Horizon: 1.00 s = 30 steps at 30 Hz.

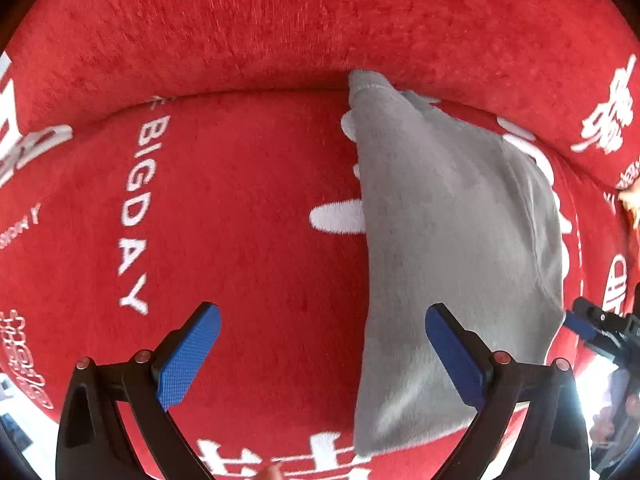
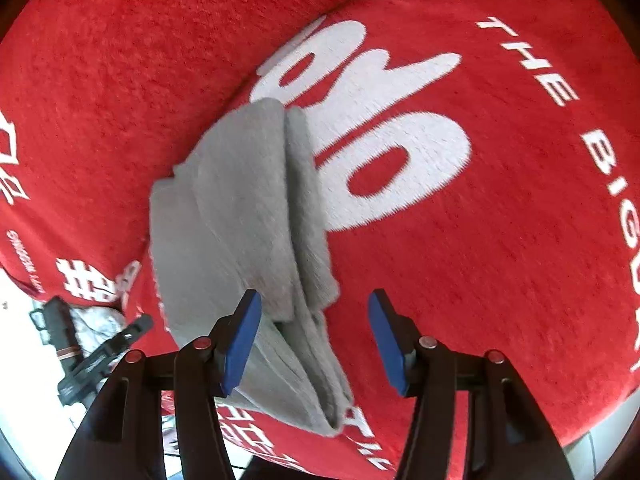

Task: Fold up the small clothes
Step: 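Grasp the folded grey sweater edge with the right gripper and lift it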

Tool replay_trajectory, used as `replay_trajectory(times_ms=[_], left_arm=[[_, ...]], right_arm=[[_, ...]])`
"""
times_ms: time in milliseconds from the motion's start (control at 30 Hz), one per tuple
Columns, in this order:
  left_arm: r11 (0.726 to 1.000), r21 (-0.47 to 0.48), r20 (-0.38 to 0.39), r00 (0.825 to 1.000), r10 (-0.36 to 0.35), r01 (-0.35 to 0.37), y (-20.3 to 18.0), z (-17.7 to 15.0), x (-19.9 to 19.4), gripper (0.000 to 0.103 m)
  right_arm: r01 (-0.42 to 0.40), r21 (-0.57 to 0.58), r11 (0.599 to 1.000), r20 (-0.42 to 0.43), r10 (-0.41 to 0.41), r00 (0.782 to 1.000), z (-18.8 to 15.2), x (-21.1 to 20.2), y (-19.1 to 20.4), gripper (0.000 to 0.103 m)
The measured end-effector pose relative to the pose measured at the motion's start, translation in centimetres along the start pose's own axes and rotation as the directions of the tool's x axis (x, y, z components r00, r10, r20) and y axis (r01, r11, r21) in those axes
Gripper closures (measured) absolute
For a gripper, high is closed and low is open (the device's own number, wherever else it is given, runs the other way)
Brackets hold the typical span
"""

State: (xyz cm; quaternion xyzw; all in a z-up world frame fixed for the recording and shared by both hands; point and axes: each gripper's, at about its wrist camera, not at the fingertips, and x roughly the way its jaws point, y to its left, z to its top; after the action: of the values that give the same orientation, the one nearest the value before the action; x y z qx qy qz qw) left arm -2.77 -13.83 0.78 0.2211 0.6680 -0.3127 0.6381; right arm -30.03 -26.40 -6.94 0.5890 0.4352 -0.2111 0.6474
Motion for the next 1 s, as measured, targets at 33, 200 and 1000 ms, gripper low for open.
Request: replay_trajectory(times_ms=[33,200,1000], left_arm=[[1.0,-0.007,-0.004,1.0,-0.011,0.011,0.1,0.2,0.4,0.001],[0.998,-0.023,-0.02,0.998,-0.062,0.061,0.2,0.6,2.2,0.001],[0.949,0.007,-0.046,0.948,-0.315,0.316,-4.0,2.4,5.9,0.034]], right_arm=[[-0.012,0.002,1.0,0.0,0.012,1.0,0.3,0.2,0.0,0.037],[-0.075,0.004,0.997,-0.029,0.075,0.997,1.9,1.7,-0.5,0.036],[-0.254,-0.092,0.963,-0.181,0.235,0.955,4.5,8.4,3.2,0.069]])
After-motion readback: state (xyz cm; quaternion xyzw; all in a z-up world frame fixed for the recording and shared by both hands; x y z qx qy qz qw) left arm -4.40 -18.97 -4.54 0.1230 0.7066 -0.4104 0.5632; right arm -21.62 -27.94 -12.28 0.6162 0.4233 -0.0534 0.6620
